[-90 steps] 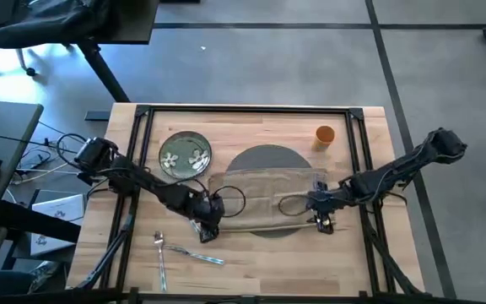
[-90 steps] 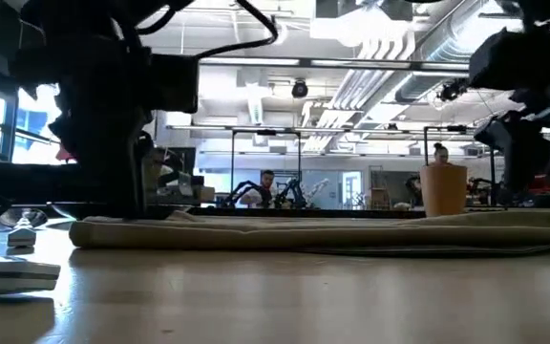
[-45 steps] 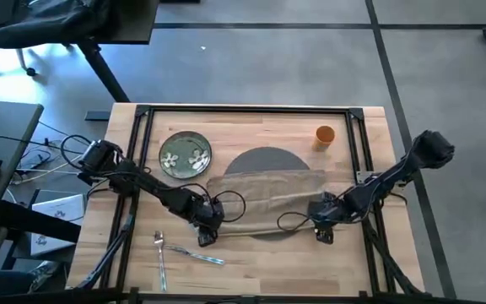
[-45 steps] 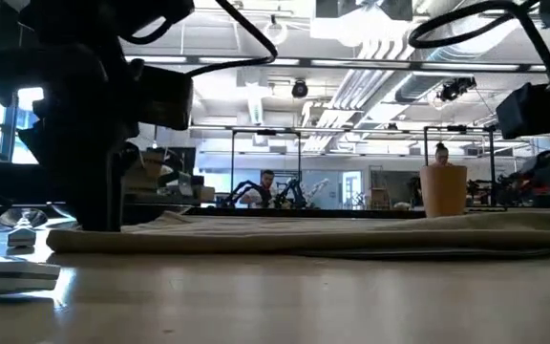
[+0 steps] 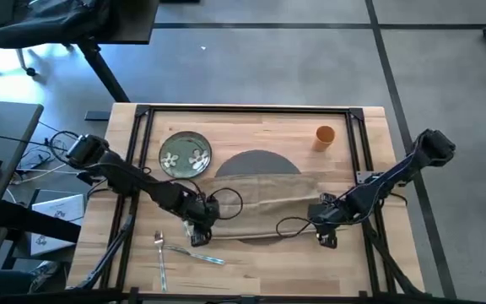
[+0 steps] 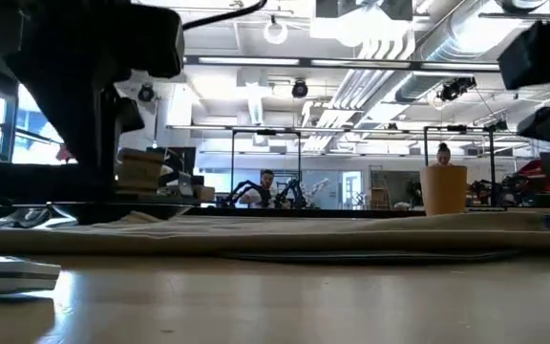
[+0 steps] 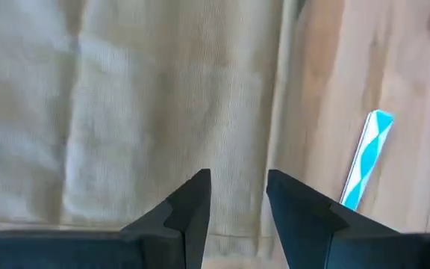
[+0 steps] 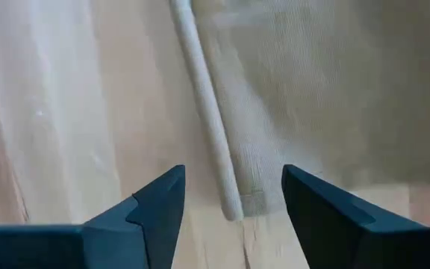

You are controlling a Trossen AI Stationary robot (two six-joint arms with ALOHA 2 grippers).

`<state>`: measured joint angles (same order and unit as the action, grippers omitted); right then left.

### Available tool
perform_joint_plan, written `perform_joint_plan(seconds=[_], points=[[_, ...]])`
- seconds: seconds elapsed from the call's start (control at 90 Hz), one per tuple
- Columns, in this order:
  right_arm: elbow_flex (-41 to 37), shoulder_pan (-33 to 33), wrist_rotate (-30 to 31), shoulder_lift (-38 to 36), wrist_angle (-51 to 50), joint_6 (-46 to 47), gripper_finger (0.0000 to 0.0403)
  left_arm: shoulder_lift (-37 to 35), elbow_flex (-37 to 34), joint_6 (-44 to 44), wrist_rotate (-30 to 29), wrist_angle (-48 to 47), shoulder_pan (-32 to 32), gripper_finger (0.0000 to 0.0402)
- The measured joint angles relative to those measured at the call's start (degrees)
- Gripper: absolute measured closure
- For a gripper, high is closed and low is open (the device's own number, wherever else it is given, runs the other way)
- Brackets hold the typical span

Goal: Set table place
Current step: Fold the brown table napkin

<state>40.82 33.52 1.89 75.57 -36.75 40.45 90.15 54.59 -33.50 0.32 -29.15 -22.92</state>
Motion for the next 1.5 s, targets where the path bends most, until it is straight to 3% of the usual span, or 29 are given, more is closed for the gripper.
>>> perform_joint_plan(seconds=[0.133, 0.256, 0.433, 0.511, 0.578, 0.667, 0.789, 1.022, 1.189, 1.5], points=[[-1.50, 1.34, 1.27, -0.07, 5.88, -4.33, 0.0199, -0.18, -0.82, -1.64, -0.50, 4.93, -1.00, 0.0284], [-2.68, 1.92, 4.06, -0.07, 7.87, -6.84, 0.0199, 1.36, -2.60, -0.73, -5.68, 12.91, -1.20, 0.0281], [-2.55, 1.17, 9.89, -0.15, 6.80, -7.52, 0.0195, 3.89, -2.00, 11.76, -8.22, 21.07, 1.10, 0.0244], [-1.75, 0.93, 9.37, -0.18, 6.98, -7.92, 0.0186, 3.74, 1.12, 15.23, -4.82, 19.52, 1.62, 0.0222], [-1.19, 1.52, 7.70, -0.24, 5.60, -6.50, 0.0177, 3.65, 4.31, 15.75, -1.66, 11.59, 0.78, 0.0206], [-1.15, 3.07, 5.48, -0.24, 4.59, -4.06, 0.0163, 3.76, 7.07, 12.35, -0.80, -0.10, -2.17, 0.0194], [-1.97, 5.23, 4.69, 0.25, 4.41, -3.11, 0.0150, 3.70, 6.79, 6.72, -1.02, -7.25, -6.91, 0.0194], [-1.99, 6.40, 6.98, 0.82, 4.68, -1.85, 0.0149, 3.71, 1.83, -0.22, -5.99, -2.44, -11.37, 0.0205], [-1.99, 6.33, 9.00, 2.59, 4.34, -1.89, 0.0149, 3.71, -1.46, -2.75, -6.00, 0.07, -11.80, 0.0208], [-1.99, 6.34, 7.37, 8.49, 4.74, -1.88, 0.0149, 3.71, -5.39, -3.94, -6.03, 3.33, -12.39, 0.0209]])
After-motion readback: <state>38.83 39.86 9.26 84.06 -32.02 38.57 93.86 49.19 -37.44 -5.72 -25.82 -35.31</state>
